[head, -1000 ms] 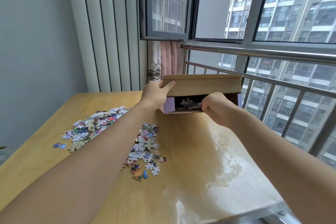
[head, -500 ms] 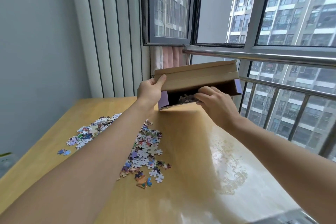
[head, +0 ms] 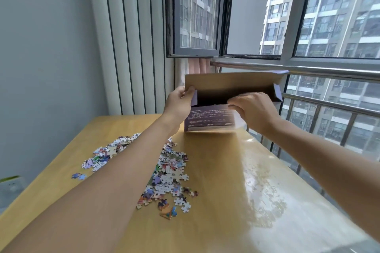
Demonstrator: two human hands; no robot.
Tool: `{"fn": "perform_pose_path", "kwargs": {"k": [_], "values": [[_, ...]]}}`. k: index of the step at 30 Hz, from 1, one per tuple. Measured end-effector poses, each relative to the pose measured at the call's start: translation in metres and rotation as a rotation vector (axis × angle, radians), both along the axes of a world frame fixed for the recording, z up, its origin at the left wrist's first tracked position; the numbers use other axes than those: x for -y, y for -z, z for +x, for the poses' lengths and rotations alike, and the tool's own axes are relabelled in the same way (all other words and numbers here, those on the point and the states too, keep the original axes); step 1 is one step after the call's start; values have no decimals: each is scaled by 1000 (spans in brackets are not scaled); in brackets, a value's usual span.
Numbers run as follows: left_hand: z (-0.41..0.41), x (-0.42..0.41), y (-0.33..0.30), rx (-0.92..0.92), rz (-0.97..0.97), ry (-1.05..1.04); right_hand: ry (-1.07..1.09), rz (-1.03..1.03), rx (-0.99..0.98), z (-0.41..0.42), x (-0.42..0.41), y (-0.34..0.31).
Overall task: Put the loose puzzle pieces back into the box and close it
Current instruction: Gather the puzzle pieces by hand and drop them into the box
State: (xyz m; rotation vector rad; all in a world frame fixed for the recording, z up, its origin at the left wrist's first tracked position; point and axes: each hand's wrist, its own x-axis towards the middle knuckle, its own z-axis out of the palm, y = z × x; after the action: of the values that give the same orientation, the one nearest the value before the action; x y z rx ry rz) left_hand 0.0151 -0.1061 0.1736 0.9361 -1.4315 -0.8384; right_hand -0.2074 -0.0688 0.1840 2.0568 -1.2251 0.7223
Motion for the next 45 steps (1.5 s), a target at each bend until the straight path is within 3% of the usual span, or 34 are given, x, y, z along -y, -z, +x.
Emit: {"fn": "perform_pose_path", "kwargs": {"k": [14,20,25,30,33,35,38,42,45], "values": [[-13,-6,53,142,126,89,237,430,-134,-7,-6,66],[-17,-17,83,286,168,35,180,528,-87,-1,-10,96],[-19,-26,107,384,193,-46,128,756,11,13,-19,107],[-12,-34,126,514,243,236,-22,801,172,43,-40,81],[9,-36,121,436,226,351,-144,857,274,74,-51,70],[37,-34,114,407,200,290,-225,854,384,97,-49,71],[89,-28,115,477,102,-92,-116,816,380,131,-26,85],[145,-26,147,679,68,-555,185,1092,521,161,15,117],[177,-22,174,810,200,-697,225,1174,675,175,30,136]]}}
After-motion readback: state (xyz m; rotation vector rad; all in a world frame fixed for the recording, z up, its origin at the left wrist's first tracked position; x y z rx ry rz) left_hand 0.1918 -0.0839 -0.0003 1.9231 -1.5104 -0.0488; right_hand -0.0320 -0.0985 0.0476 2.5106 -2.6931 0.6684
